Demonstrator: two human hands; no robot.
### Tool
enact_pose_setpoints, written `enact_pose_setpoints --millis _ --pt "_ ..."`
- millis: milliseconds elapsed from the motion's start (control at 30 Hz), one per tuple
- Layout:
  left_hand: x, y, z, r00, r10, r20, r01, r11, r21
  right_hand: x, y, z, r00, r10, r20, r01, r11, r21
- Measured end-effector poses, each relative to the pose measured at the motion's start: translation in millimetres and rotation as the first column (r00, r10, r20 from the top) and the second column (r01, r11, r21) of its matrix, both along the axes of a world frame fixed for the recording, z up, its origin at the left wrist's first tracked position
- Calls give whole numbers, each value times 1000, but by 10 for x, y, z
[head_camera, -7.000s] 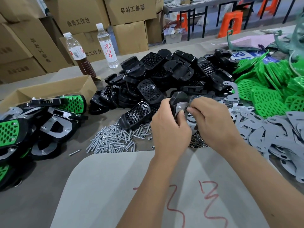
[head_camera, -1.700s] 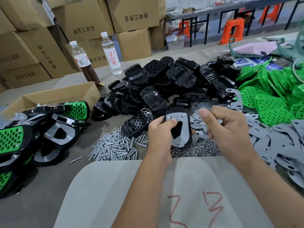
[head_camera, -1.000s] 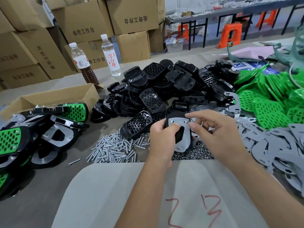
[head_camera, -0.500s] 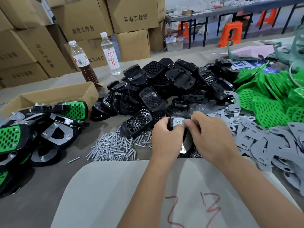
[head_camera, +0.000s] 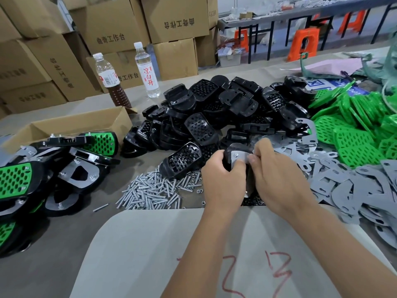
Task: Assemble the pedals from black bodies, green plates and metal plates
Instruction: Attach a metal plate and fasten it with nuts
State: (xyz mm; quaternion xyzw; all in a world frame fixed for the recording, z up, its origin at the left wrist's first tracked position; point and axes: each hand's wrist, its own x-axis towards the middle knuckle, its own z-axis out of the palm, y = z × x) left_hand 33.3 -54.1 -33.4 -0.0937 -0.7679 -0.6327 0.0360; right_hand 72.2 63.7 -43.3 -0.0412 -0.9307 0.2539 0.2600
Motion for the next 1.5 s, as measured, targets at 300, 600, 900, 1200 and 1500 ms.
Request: enact_pose_setpoints --millis 300,600,900,1200,1500 --pt "11 -18 15 1000 -30 7 29 999 40 0 4 3 998 -48 -47 48 999 15" --pt "17 -5 5 999 -27 27 25 998 64 6 -26 16 984 -142 -109 151 986 71" --pt "31 -3 5 1000 -2 -2 2 1000 9 4 -34 10 980 -188 -70 196 972 130" --pt "0 -4 4 999 -10 30 9 999 31 1 -16 6 979 -157 -127 168 982 86" --pt "-10 -7 0 999 13 42 -16 998 54 5 -31 19 983 -137 -120 149 984 100"
